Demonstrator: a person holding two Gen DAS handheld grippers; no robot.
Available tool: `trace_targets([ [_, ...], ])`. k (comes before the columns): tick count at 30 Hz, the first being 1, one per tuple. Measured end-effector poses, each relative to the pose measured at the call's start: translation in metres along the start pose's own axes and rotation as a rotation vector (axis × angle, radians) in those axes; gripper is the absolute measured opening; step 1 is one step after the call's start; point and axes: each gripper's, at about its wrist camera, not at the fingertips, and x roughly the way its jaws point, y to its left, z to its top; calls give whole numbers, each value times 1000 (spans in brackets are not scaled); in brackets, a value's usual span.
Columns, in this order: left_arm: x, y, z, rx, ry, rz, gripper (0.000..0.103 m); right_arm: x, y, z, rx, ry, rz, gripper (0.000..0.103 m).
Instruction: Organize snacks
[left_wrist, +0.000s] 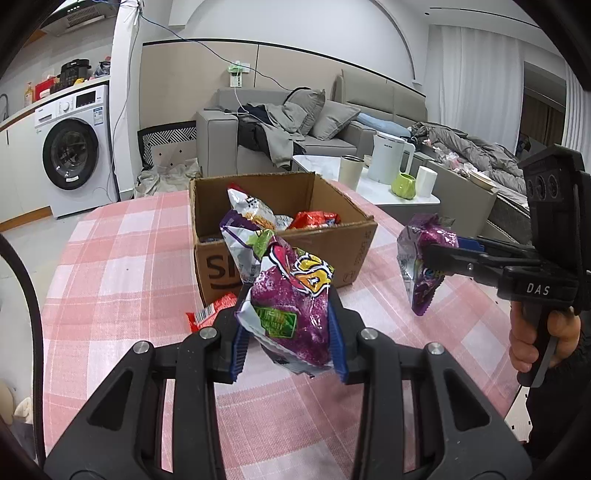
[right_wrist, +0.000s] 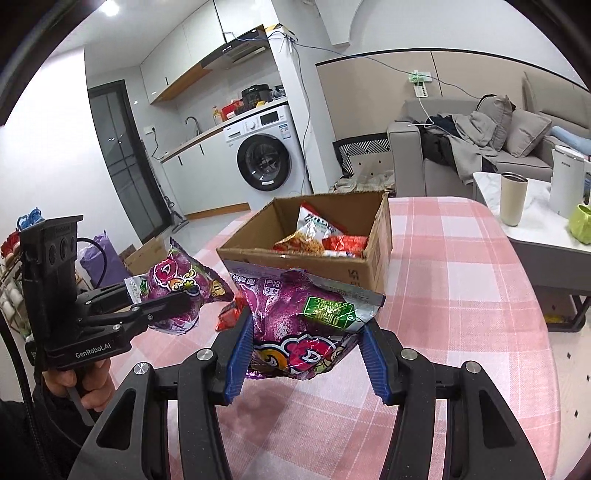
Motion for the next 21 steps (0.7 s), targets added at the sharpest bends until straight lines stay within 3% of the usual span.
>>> trace_targets([
  [21, 18, 22, 56, -31, -64, 49, 33, 1, -1, 36, 56, -71, -20, 55],
])
